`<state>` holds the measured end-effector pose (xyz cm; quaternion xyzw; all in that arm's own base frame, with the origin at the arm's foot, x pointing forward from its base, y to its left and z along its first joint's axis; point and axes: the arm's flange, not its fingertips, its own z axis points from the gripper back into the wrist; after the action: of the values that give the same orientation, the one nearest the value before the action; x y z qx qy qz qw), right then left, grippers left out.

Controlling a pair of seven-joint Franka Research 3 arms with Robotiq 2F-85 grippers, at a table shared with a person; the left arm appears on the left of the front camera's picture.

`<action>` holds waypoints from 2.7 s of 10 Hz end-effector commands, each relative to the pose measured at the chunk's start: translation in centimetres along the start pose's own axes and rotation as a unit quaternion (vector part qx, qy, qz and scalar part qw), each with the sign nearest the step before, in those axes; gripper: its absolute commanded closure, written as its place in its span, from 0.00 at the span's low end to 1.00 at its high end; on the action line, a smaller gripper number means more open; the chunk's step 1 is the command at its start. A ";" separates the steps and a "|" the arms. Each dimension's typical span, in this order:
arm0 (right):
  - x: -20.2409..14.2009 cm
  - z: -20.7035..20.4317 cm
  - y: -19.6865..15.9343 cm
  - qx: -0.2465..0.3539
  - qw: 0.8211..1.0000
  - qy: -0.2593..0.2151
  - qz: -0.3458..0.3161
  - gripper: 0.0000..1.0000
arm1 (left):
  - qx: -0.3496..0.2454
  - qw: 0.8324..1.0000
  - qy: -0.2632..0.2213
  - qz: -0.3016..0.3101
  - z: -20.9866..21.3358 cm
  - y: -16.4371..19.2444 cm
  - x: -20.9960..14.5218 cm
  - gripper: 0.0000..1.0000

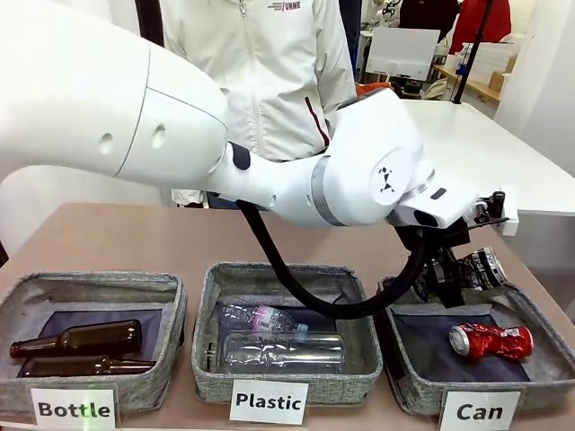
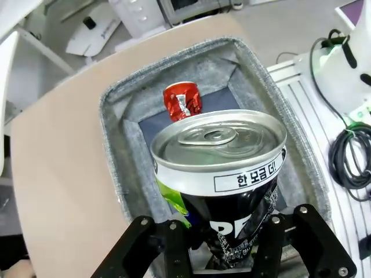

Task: Sort the can waste into the basket.
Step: Pick up the can waste from the table and place it in the right Fabric basket.

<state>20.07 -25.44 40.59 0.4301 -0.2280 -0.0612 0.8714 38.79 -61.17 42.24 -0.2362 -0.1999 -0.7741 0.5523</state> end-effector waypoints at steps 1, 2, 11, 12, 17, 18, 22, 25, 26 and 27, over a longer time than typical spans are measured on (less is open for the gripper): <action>0.3 0.0 0.4 0.004 1.000 -0.003 -0.009 0.00 | -0.014 1.000 0.011 0.001 0.3 0.3 0.4 0.43; 0.3 0.0 0.4 0.004 1.000 -0.003 -0.009 0.00 | -0.017 1.000 0.009 0.001 0.3 0.2 0.4 0.35; 0.0 0.0 0.0 0.000 1.000 0.000 0.000 0.00 | -0.046 0.998 0.005 0.033 6.9 -4.2 -2.5 0.00; 1.6 -1.4 1.6 -0.001 1.000 0.016 0.017 0.00 | -0.056 0.996 0.004 0.072 10.0 -4.5 -4.6 0.00; 8.6 -16.7 13.5 -0.022 0.995 0.070 0.074 0.00 | -0.128 0.938 -0.190 0.260 26.3 -8.1 -23.0 0.00; 8.8 -19.5 15.7 0.021 0.992 0.092 0.082 0.00 | -0.129 0.915 -0.244 0.293 29.4 -9.8 -27.3 0.00; 10.3 -28.3 19.2 0.155 0.980 0.120 -0.040 0.00 | -0.067 0.709 -0.511 0.482 36.5 -16.1 -47.2 0.00; 12.8 -24.1 16.7 0.163 0.974 0.155 -0.030 0.00 | -0.054 0.639 -0.537 0.548 37.0 -20.9 -56.3 0.00; 14.3 -22.0 15.0 0.164 0.979 0.118 -0.042 0.00 | -0.058 0.650 -0.535 0.537 36.9 -20.6 -57.5 0.00; 14.9 -20.1 13.5 0.163 0.981 0.096 -0.042 0.00 | -0.057 0.654 -0.513 0.553 36.5 -21.0 -57.6 0.00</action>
<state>40.64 -5.31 45.37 0.5800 -0.1196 -0.0088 0.8058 40.06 11.19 35.99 -0.6964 -0.2423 -0.0733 0.6715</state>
